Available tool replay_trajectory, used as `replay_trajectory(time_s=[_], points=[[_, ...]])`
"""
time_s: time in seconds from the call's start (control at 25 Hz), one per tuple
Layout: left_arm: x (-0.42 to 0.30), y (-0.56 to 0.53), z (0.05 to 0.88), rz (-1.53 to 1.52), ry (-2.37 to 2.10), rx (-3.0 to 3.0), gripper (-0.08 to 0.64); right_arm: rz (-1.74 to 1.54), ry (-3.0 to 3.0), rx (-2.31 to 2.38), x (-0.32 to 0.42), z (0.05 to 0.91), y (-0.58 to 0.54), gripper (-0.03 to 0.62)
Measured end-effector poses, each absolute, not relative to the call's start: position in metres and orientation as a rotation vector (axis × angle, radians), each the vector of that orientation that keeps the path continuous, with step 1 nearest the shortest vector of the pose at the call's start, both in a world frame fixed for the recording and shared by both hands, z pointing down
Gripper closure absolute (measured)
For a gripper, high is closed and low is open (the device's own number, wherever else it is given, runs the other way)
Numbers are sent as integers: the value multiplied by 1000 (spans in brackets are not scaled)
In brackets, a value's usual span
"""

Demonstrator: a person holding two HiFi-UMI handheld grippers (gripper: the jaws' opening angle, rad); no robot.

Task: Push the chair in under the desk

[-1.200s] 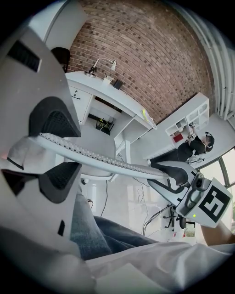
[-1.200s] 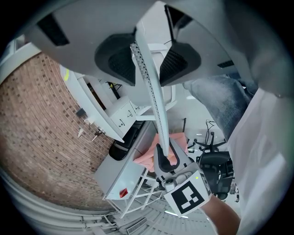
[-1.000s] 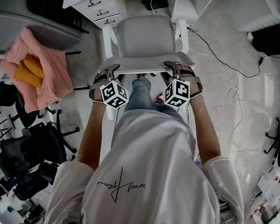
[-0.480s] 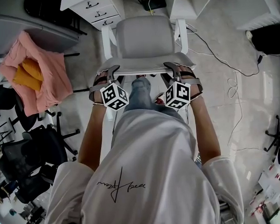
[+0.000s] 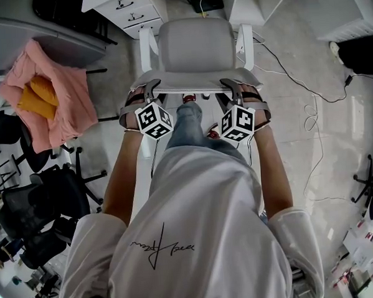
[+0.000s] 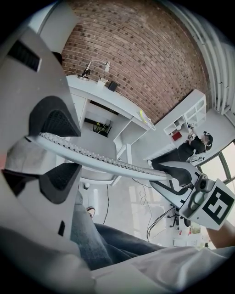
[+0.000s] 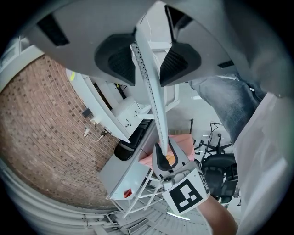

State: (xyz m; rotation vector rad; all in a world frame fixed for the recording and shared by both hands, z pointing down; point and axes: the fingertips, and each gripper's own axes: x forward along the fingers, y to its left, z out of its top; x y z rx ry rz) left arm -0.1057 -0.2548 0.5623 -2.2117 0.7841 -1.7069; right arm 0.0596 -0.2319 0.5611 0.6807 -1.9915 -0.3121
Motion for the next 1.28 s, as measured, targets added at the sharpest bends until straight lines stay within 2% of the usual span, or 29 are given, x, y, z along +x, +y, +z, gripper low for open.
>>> replay_trajectory(time_s=[0.6,1.28], points=[[-56,-303,564,-1655,775,-2205,390,-278,-1938,728,109,568,-289,387],[-39,-341,562,-1630,777,-2200,396,-319,-1900,736,128,570,-336,377]])
